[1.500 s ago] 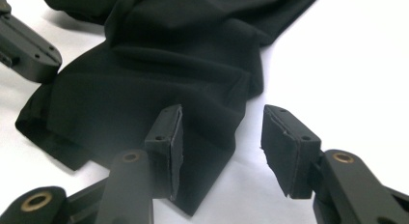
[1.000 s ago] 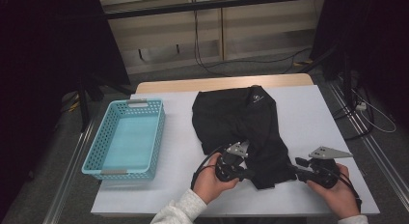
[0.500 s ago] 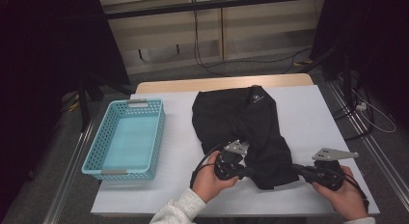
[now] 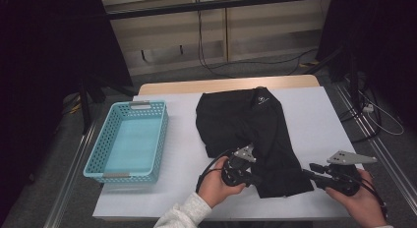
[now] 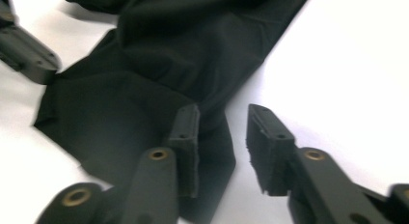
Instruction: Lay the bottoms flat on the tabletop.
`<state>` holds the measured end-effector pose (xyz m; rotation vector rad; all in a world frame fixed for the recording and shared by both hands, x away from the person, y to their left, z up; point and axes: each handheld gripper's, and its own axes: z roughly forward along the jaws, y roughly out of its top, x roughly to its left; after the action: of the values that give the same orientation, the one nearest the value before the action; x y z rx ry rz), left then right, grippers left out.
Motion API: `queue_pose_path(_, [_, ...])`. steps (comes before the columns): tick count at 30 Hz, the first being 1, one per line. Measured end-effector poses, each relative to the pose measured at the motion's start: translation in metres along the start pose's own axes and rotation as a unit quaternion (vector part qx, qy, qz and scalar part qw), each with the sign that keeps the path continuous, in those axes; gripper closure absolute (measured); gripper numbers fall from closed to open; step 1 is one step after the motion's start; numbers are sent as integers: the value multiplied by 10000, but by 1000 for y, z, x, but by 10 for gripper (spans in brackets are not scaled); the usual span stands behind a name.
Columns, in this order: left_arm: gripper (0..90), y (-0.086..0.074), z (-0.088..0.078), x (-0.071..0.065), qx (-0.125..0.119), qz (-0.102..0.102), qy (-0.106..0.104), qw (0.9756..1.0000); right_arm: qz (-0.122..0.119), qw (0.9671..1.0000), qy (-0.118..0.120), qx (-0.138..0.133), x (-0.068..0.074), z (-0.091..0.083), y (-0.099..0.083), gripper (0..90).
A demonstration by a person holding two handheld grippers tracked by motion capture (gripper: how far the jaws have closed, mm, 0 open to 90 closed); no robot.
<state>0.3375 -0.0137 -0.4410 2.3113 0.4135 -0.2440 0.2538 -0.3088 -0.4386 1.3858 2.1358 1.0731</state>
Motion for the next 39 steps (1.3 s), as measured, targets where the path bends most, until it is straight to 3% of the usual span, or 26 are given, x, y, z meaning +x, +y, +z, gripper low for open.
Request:
queue_pose_path(5, [900,0,-1,0,-1,46,3,10000,315,9994,-5,122,-8,18,-4,595])
queue_pose_path(8, [900,-2,1,1,24,41,-22,10000,387,9989,1,250,-9,24,-8,596])
queue_pose_path(20, [900,-2,-1,0,-30,9,3,10000,-45,9995,2,315,-1,27,-7,591])
queue_pose_path(22, [900,-1,-1,1,-27,35,-16,10000,-22,9997,-41,250,-1,24,-6,592])
queue_pose_path(25, [900,-1,-1,0,-67,24,7,10000,237,9996,-53,-114,-2,16,0,567])
queue_pose_path(27, [900,-1,-1,1,-28,30,9,10000,271,9993,-72,-250,1,14,5,557])
queue_pose_path(30, [900,-1,0,1,-18,48,-19,10000,315,9993,53,-207,4,20,6,548])
queue_pose_path(33, [900,-1,0,-1,-23,63,-57,10000,185,9998,-36,11,8,33,4,585])
queue_pose_path(36, [900,-2,-1,1,-26,33,-45,10000,325,9992,-228,-66,6,41,3,603])
queue_pose_path(39, [900,-2,-2,2,-68,-29,-72,9999,396,9988,-291,-24,4,46,4,688])
